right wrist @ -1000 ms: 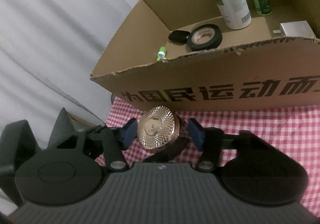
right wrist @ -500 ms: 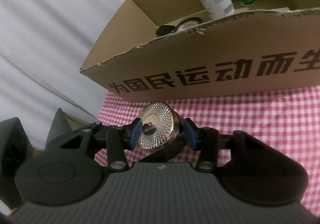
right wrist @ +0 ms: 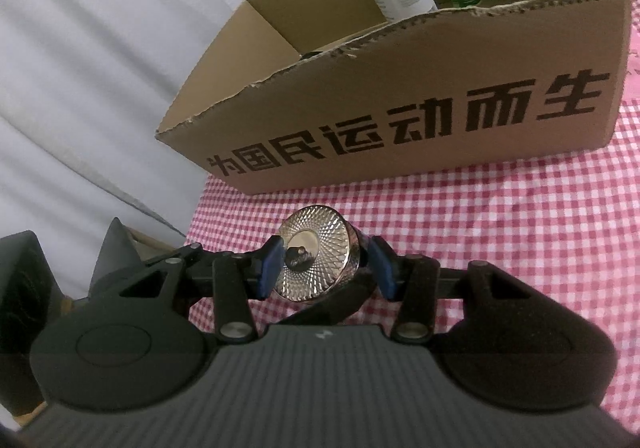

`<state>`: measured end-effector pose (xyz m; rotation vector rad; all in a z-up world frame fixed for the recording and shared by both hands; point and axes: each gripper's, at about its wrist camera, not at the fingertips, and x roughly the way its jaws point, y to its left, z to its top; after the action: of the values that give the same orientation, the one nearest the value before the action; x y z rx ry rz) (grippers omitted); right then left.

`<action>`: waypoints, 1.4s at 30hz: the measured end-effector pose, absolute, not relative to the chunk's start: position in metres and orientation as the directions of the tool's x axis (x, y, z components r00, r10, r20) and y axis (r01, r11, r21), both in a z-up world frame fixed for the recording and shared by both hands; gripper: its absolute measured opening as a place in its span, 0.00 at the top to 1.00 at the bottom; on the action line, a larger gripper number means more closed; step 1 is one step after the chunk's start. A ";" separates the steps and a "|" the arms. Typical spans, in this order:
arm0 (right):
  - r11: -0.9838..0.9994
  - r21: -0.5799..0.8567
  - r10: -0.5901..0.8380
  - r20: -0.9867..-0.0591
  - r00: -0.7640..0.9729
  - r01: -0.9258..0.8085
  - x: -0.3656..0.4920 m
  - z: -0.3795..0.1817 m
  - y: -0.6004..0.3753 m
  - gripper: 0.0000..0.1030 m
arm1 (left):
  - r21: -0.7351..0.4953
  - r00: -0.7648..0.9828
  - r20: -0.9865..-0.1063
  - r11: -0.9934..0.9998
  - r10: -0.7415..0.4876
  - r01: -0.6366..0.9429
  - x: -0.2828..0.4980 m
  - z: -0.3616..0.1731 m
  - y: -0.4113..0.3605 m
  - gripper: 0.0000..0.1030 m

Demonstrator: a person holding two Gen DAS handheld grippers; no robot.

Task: Organize rigid objects
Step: 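Carry the gold-lidded jar with the right gripper into the box and release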

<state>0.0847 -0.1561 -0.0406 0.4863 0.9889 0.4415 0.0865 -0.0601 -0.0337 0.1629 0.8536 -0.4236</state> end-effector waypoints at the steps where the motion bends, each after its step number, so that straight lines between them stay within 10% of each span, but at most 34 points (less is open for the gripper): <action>1: 0.809 0.573 0.558 -0.678 0.479 -0.131 0.084 -0.040 -0.157 0.54 | -0.029 0.579 -0.759 0.904 -0.297 0.426 0.086 -0.034 -0.061 0.45; 18: 0.820 0.550 0.546 -0.670 0.502 -0.157 0.078 -0.035 -0.164 0.55 | -0.021 0.598 -0.742 0.901 -0.304 0.433 0.087 -0.029 -0.068 0.45; 32: 0.821 0.438 0.563 -0.514 0.647 -0.366 0.089 0.087 -0.160 0.54 | -0.017 0.741 -0.573 0.909 -0.350 0.417 0.113 0.084 -0.058 0.45; 42: 0.849 0.465 0.524 -0.680 0.512 -0.251 0.209 0.071 -0.181 0.54 | -0.127 0.527 -0.768 0.894 -0.363 0.430 0.230 0.053 -0.081 0.45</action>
<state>0.2086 -0.1810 0.0709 0.3269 0.9228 0.4766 0.2302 -0.0813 0.0527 0.0818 0.8984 -0.4745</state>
